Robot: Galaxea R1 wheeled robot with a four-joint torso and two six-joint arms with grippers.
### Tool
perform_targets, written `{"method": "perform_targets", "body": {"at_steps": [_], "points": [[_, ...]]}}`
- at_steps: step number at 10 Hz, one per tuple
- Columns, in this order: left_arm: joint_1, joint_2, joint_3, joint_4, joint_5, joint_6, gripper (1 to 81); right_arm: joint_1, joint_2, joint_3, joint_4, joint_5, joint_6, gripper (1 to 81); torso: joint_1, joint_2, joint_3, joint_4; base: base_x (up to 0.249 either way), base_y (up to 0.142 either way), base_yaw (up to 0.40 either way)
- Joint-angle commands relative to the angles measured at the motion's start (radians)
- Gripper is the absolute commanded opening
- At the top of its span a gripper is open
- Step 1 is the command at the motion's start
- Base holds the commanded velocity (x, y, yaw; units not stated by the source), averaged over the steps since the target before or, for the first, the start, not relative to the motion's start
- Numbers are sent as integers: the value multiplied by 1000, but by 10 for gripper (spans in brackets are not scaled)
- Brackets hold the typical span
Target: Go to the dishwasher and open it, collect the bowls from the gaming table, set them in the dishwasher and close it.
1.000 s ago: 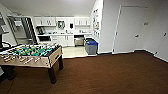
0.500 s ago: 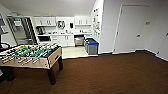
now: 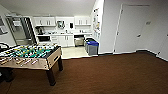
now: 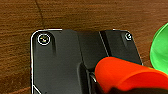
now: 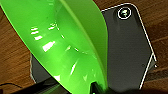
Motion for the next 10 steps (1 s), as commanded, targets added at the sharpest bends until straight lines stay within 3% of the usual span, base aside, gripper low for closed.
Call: {"method": "perform_targets", "body": {"at_steps": [1, 7, 10], "points": [[-44, -11, 3, 13, 34, 2, 10, 36, 7, 1, -22, -78, -8, 10, 0, 0, 0, 0, 71, 0, 0], [-44, -10, 3, 13, 31, 2, 10, 35, 5, -2, -21, -78, -8, 10, 0, 0, 0, 0, 90, 0, 0], [-44, -10, 3, 13, 28, 2, 10, 31, 5, -2, -21, -78, -8, 10, 0, 0, 0, 0, 170, 0, 0]]}}
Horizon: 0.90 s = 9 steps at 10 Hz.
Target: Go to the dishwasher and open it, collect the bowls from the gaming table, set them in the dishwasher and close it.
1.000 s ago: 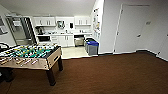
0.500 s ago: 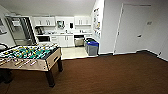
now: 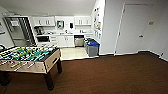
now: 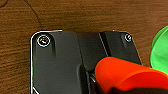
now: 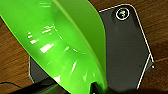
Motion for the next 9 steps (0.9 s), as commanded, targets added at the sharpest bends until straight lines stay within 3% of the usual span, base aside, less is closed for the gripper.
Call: {"method": "perform_targets", "body": {"at_steps": [1, 9], "points": [[-41, -10, 3, 13, 33, 2, 10, 30, 6, 8, -18, -73, -7, 10, 0, 0, 0, 0, 190, 0, 0], [-39, -9, 3, 13, 33, 2, 10, 36, 11, 8, -22, -73, -7, 10, 0, 0, 0, 0, 191, 0, 0]]}}
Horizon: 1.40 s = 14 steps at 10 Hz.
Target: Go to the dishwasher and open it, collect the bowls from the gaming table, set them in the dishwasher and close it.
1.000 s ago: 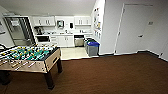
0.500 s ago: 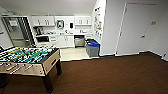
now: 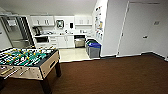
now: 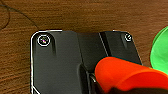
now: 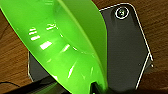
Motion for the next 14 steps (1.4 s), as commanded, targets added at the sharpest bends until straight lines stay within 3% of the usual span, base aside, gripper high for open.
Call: {"method": "perform_targets", "body": {"at_steps": [1, 14], "points": [[-43, -9, 3, 12, 35, 2, 10, 44, 11, 8, -21, -76, -7, 10, 0, 0, 0, 0, 190, 0, 0], [-39, -9, 3, 14, 33, 2, 10, 21, 6, 4, -19, -73, -6, 10, 0, 0, 0, 0, 191, 0, 0]]}}
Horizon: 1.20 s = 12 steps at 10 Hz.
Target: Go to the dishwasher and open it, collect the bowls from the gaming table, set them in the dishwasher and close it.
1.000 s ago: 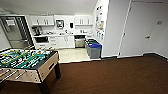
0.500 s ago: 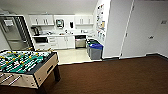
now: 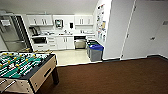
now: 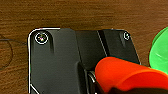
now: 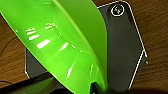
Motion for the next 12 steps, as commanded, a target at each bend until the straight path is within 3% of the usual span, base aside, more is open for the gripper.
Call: {"method": "perform_targets", "body": {"at_steps": [1, 12], "points": [[-45, -11, 3, 12, 34, 4, 10, 33, 12, 11, -17, -69, -8, 10, 0, 0, 0, 0, 190, 0, 0], [-34, -20, 3, 20, 6, 1, 10, 42, 15, 12, -26, -70, -11, 10, 1, 0, 0, 0, 191, 0, 0]]}}
